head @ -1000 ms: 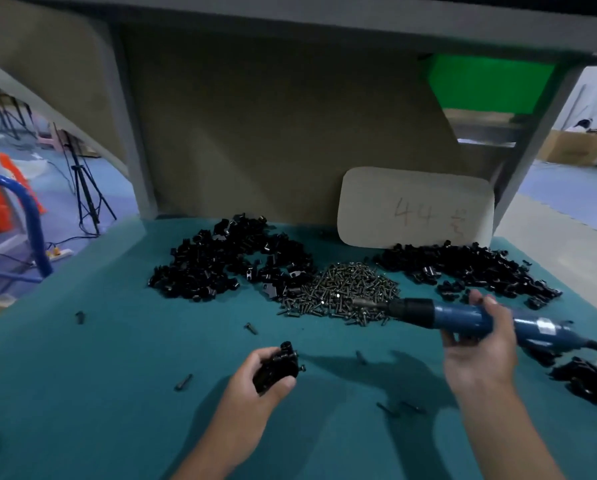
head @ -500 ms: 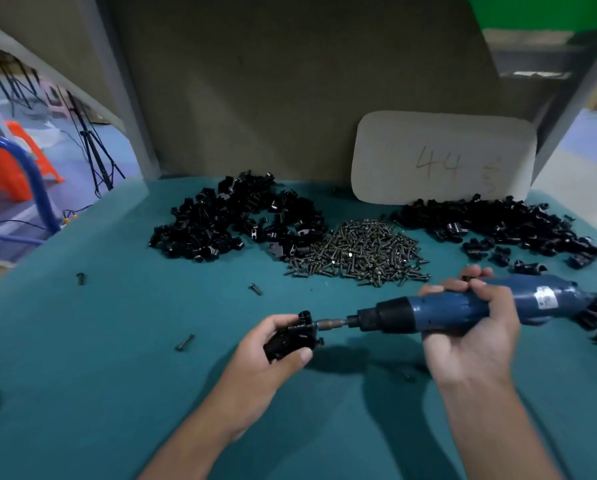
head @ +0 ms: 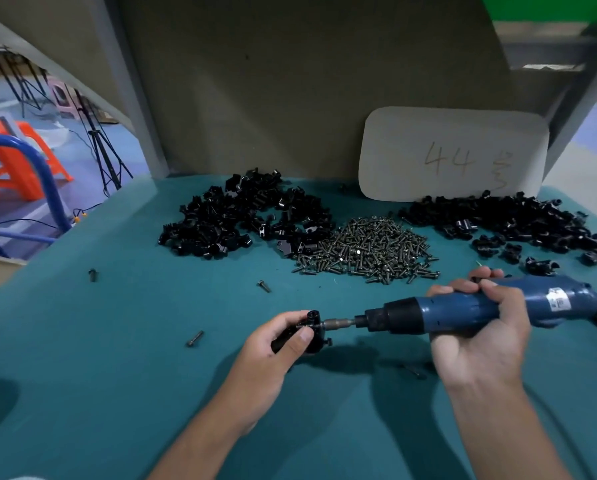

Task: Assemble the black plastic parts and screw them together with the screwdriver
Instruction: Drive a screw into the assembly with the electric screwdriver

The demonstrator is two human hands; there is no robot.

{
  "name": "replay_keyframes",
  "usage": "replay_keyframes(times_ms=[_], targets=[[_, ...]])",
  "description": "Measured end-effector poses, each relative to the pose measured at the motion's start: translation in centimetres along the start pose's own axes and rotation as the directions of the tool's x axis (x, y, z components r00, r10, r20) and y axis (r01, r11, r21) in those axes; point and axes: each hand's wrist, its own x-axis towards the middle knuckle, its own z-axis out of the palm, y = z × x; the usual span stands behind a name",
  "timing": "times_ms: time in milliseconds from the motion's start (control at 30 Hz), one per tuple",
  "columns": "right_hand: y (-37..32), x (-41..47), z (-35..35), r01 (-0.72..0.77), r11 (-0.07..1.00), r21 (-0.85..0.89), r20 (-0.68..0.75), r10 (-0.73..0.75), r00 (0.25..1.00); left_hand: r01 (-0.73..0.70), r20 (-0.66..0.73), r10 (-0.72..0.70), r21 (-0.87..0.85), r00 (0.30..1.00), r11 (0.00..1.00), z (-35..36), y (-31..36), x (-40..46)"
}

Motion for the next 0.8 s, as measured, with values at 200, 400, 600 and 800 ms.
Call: replay_keyframes(times_ms=[200, 400, 600, 800], targets=[[0.09, -0.11, -0.09, 0.038, 0.999, -0.024, 0.034, -0.037, 0.999, 0.022, 0.027, -0.023, 0.048, 0.999, 0.999, -0.19, -0.22, 0.0], [-0.03, -0.42, 0.31, 0.079, 0.996, -0.034, 0.097, -0.075, 0.992, 0.029, 0.072, -0.031, 0.027, 0.997, 0.999, -0.14, -0.08, 0.05], [0.17, -0.55, 0.32, 0.08, 0.996, -0.04, 0.084, -0.077, 0.994, 0.074, 0.1, -0.048, -0.269, 0.994, 0.96, -0.04, -0.64, 0.11], [0.35, -0.53, 0.07, 0.063, 0.997, -0.039, 0.061, -0.06, 0.996, 0.035, 0.061, -0.036, 0.007, 0.997, 0.999, -0.13, -0.33, 0.01]])
